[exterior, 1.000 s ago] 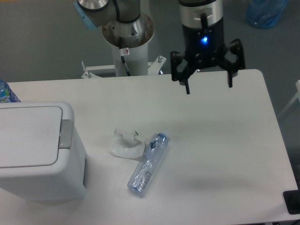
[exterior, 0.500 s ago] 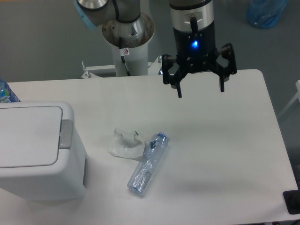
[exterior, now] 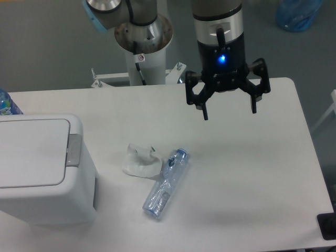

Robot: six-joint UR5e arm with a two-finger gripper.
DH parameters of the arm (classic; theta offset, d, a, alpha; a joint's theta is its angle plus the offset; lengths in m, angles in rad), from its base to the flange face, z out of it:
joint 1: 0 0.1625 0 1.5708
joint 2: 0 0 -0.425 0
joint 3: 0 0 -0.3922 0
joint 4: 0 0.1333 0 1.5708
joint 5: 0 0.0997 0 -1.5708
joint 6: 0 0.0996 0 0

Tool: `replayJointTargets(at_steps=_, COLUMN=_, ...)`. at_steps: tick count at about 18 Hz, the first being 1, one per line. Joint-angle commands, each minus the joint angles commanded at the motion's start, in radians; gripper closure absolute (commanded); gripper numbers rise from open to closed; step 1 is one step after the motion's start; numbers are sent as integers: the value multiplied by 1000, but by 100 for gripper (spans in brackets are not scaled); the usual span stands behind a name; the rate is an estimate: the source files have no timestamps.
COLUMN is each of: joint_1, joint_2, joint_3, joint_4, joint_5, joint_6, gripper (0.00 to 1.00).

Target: Open the trash can

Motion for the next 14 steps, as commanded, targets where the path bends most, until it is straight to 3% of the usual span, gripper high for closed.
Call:
replayJointTargets(at_steps=9, joint_1=-114, joint_2=-43, joint_3=-6, joint_4=2, joint_5=-44, joint_6=-369, gripper=0)
replayJointTargets(at_steps=11, joint_1=-138, joint_2=-52, joint_3=-9, joint_4=3, joint_5=-102, joint_6=-468, gripper=0)
replayJointTargets(at_steps=14, joint_1=-154, joint_2=-54, joint_3=-21, joint_4=3, joint_5=-172, joint_6=-489, gripper=0)
